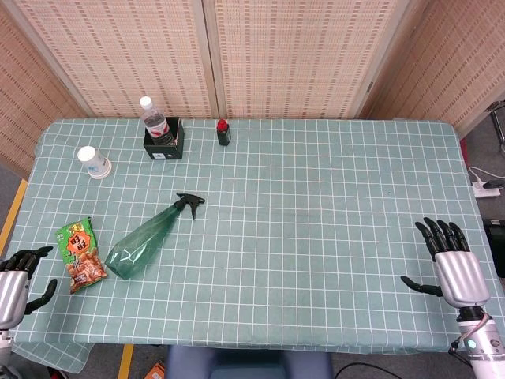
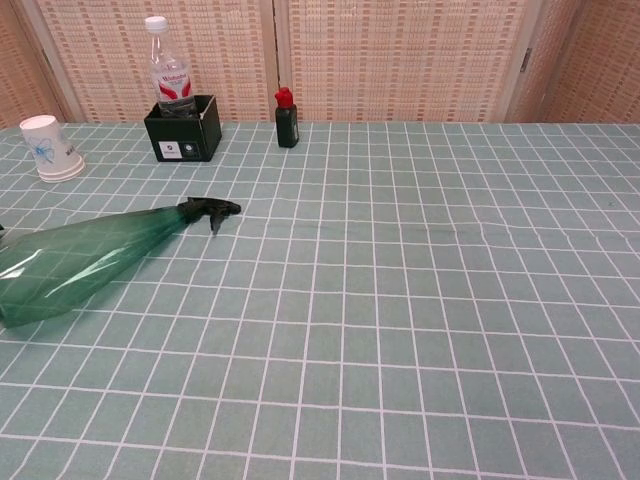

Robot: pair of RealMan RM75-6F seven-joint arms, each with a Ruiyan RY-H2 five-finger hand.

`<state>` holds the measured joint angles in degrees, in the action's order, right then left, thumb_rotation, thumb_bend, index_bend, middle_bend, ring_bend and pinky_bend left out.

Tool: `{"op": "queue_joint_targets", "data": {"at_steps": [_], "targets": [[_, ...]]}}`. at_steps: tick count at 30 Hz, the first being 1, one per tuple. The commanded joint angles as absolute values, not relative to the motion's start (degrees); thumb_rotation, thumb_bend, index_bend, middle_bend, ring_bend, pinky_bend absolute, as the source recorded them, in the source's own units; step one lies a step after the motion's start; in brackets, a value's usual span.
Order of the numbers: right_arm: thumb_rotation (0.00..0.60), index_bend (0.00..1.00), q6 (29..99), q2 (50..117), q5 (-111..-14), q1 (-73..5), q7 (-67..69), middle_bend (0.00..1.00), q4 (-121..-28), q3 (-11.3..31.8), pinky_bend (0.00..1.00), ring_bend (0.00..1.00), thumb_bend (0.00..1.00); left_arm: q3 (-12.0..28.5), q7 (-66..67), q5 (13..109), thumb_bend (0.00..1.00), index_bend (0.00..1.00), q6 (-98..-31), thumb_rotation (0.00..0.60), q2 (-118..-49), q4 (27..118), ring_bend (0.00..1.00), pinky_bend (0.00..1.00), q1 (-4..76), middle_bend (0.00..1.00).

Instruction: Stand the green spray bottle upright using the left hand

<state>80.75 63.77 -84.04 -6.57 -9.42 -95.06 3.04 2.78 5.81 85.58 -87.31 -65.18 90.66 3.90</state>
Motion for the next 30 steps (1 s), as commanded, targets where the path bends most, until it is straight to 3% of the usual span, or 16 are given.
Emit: {"op": "queue_joint_targets", "data": {"at_steps": [1,22,26,30], "targets": [[0.6,0.09,80.7,63.8,-84.1,-6.6,-9.6,0.03,-95.1,3.0,0.0,0.0,0.06,2.8,5.6,85.5,0.33,0.24,-87.3,0.6,-65.1,90.7,0.23,0.38,3.9,0.3],[0.6,0.09,81.2,63.6,-83.8,-6.2,-8.9,0.03,-95.5,3.0,0.0,0.0,0.06,3.6,5.5,86.2,0.33,0.25,-87.2,0.6,-65.3,91.1,0.23,0.39,4.8,0.3],[0.6,0.09,80.7,63.5,-84.2,-6.5,-8.6,0.03,-95.4,2.8,0.0,0.0,0.06,6.0,8.7,87.6,0.33,0.25,-87.4,0.6,-63.7,93.9,0.24,0.4,7.3,0.31],[0.6,0.09,80.2,63.5,-84.4,-7.0,-9.2,0.03,-95.5,2.9,0.0,0.0,0.06,10.6,12.5,86.1,0.32,0.25,-86.1,0.6,-60.2,103.3,0.26,0.42,10.9,0.31]]}}
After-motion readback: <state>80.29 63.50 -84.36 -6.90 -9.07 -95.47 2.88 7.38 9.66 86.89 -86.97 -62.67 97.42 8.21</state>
